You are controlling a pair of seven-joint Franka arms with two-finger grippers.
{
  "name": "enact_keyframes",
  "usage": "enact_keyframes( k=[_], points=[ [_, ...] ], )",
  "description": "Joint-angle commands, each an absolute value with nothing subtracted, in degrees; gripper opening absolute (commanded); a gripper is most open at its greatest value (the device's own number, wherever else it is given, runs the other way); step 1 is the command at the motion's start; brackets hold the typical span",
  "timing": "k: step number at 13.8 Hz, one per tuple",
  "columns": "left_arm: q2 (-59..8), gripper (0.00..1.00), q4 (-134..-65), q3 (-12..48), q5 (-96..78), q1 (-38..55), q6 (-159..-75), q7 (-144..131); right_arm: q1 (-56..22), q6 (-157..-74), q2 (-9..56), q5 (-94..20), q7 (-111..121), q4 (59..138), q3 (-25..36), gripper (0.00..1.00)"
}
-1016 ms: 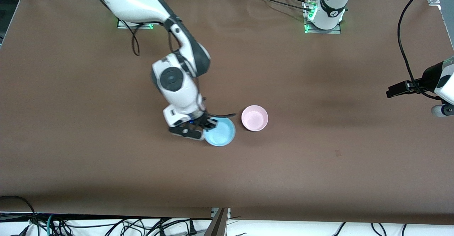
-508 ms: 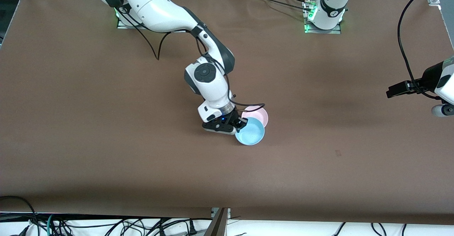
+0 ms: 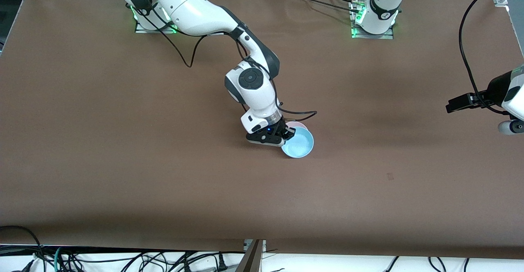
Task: Stack pink and blue bowls on white bowl
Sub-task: 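Lower the blue bowl into the pink bowl and open the right gripper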
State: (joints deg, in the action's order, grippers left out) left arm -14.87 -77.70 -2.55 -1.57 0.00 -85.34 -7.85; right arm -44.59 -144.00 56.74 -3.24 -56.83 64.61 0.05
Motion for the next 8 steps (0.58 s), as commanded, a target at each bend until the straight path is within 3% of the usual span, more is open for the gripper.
enact_keyframes(
  k=[1, 8],
  points=[
    [-15.5, 1.0, -76.2, -2.4, -0.4, -0.2, -84.6, -7.0, -45.5, -143.5, 58.5, -2.8, -58.4, 62.6, 0.4, 0.0],
    [-15.6, 1.0, -76.2, -2.4, -0.4, -0.3, -84.6, -7.0, -45.4, -137.8, 58.4, -2.7, -57.3, 62.4, 0.6, 0.0]
  ],
)
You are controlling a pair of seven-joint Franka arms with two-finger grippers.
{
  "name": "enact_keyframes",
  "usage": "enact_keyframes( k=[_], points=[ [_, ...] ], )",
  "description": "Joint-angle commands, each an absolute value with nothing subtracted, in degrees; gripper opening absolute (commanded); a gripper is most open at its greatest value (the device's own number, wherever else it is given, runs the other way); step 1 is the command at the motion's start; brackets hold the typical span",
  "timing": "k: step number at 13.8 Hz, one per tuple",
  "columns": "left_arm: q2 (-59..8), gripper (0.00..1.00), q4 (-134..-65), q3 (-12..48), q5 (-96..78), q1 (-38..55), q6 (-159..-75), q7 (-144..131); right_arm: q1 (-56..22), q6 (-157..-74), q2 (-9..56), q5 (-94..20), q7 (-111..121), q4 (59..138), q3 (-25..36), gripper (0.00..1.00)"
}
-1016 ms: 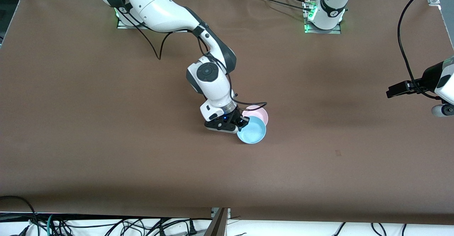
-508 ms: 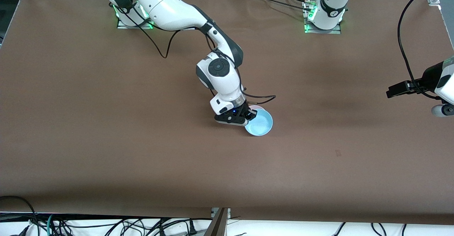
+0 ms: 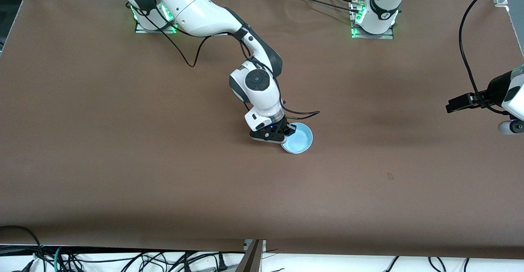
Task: Stack pink and blue bowls on white bowl
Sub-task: 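Lower the blue bowl into the pink bowl and open the right gripper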
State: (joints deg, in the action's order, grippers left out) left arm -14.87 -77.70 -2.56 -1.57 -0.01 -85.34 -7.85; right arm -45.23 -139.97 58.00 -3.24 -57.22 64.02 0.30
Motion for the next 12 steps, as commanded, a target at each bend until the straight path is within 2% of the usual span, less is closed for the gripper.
enact_keyframes(
  k=[1, 6, 7, 8, 12],
  points=[
    [-15.6, 1.0, -76.2, -2.4, -0.4, -0.3, -84.6, -7.0, -45.3, -137.8, 58.4, -2.7, -57.3, 62.4, 0.7, 0.0],
    [-15.6, 1.0, -76.2, -2.4, -0.4, -0.3, -84.6, -7.0, -45.3, -137.9, 58.7, -2.5, -57.3, 62.5, 0.8, 0.0],
    [-15.6, 1.0, -76.2, -2.4, -0.4, -0.3, -84.6, -7.0, -44.9, -137.9, 58.5, -2.5, -57.3, 62.4, 0.8, 0.13],
    [-15.6, 1.0, -76.2, -2.4, -0.4, -0.2, -84.6, -7.0, -44.7, -137.9, 58.4, -2.6, -57.2, 62.3, 0.8, 0.18],
    [-15.6, 1.0, -76.2, -2.4, -0.4, -0.1, -84.6, -7.0, -43.7, -137.8, 57.4, -6.1, -57.8, 62.3, 0.4, 0.29]
  ],
)
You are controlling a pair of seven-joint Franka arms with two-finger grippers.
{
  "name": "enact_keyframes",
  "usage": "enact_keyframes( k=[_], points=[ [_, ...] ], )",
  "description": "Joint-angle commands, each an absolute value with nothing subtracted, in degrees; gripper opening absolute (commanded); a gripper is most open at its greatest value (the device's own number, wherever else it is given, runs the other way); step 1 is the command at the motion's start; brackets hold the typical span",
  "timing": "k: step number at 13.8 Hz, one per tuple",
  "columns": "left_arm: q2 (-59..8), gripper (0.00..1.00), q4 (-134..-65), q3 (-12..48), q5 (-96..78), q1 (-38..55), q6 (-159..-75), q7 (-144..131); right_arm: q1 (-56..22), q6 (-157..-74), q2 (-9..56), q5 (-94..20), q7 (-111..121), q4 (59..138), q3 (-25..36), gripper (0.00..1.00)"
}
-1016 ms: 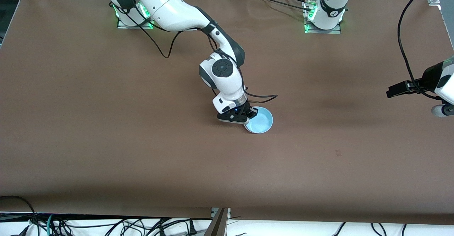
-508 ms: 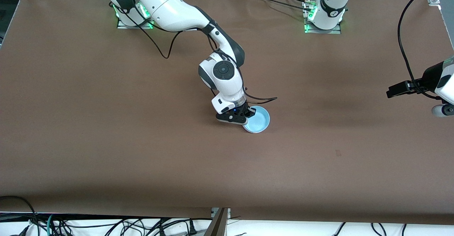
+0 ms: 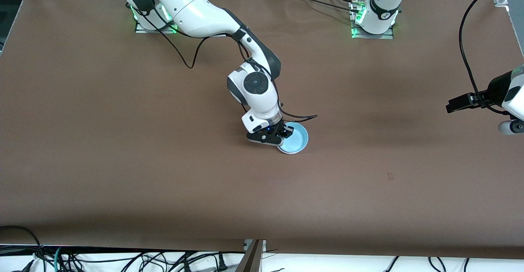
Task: Stack pink and blue bowls on white bowl
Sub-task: 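Lower the blue bowl into the pink bowl and open the right gripper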
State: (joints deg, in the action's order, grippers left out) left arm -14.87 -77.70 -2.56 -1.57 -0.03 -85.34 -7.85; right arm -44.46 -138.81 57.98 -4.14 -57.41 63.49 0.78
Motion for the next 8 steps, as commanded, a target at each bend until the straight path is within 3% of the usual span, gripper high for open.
enact_keyframes(
  k=[1, 4, 8],
  points=[
    [-15.6, 1.0, -76.2, -2.4, -0.4, -0.1, -84.6, -7.0, -43.3, -137.8, 57.0, -7.4, -57.8, 62.3, 0.5, 0.29],
    [-15.6, 1.0, -76.2, -2.4, -0.4, -0.2, -84.6, -7.0, -41.7, -137.5, 55.6, -9.0, -57.8, 62.1, 0.4, 0.29],
    [-15.6, 1.0, -76.1, -2.4, -0.4, -0.3, -84.6, -7.0, -39.6, -129.0, 54.5, -10.2, -57.6, 57.7, 0.3, 0.29]
  ],
)
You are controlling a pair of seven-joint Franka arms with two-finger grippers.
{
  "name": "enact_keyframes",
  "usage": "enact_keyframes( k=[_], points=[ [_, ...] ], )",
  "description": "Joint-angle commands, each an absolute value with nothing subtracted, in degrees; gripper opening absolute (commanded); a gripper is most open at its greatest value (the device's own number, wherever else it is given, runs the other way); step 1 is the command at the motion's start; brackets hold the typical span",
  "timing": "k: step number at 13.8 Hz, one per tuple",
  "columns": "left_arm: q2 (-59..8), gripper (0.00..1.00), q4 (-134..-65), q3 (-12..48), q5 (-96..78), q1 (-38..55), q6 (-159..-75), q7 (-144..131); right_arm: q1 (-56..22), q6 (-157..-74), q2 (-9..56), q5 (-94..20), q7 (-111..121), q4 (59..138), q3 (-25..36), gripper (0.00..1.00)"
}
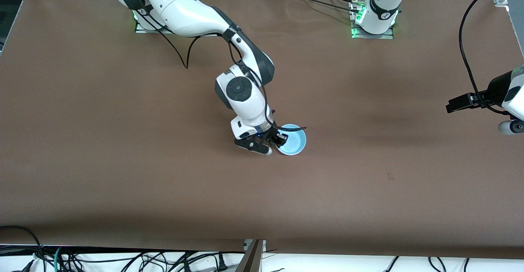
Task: Stack pink and blue bowls on white bowl
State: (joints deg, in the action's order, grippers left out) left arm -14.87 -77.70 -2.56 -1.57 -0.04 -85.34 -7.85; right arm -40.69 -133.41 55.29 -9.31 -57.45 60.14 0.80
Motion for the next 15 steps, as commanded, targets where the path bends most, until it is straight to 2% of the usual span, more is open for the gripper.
enact_keyframes(
  k=[1, 5, 10, 11, 13, 14, 15],
  points=[
    [-15.6, 1.0, -76.1, -2.4, -0.4, -0.3, -84.6, -6.9, -39.6, -128.6, 54.4, -10.2, -57.7, 57.2, 0.3, 0.29],
    [-15.6, 1.0, -76.2, -2.4, -0.5, -0.3, -84.6, -6.9, -36.9, -122.5, 51.3, -10.4, -56.9, 57.1, 0.4, 0.28],
    [-15.6, 1.0, -76.1, -2.4, -0.5, -0.3, -84.6, -6.9, -28.2, -98.8, 38.8, -10.3, -41.7, 57.2, 0.5, 0.3],
    [-15.6, 1.0, -75.9, -2.4, -0.5, -0.3, -84.6, -6.9, -26.2, -94.1, 36.1, -10.2, -37.8, 57.2, 1.0, 0.39],
    [-15.6, 1.0, -75.8, -2.4, -0.5, -0.3, -84.6, -6.9, -21.6, -87.8, 32.2, -9.8, -32.7, 57.3, 1.2, 0.66],
    [-15.7, 1.0, -75.8, -2.4, -0.5, -0.3, -84.6, -6.9, -18.9, -84.2, 30.6, -9.8, -30.0, 57.3, 1.2, 0.96],
    [-15.7, 1.0, -75.8, -2.4, -0.5, -0.3, -84.6, -6.9, -15.7, -80.2, 29.1, -10.3, -25.8, 57.3, 1.1, 0.99]
  ],
)
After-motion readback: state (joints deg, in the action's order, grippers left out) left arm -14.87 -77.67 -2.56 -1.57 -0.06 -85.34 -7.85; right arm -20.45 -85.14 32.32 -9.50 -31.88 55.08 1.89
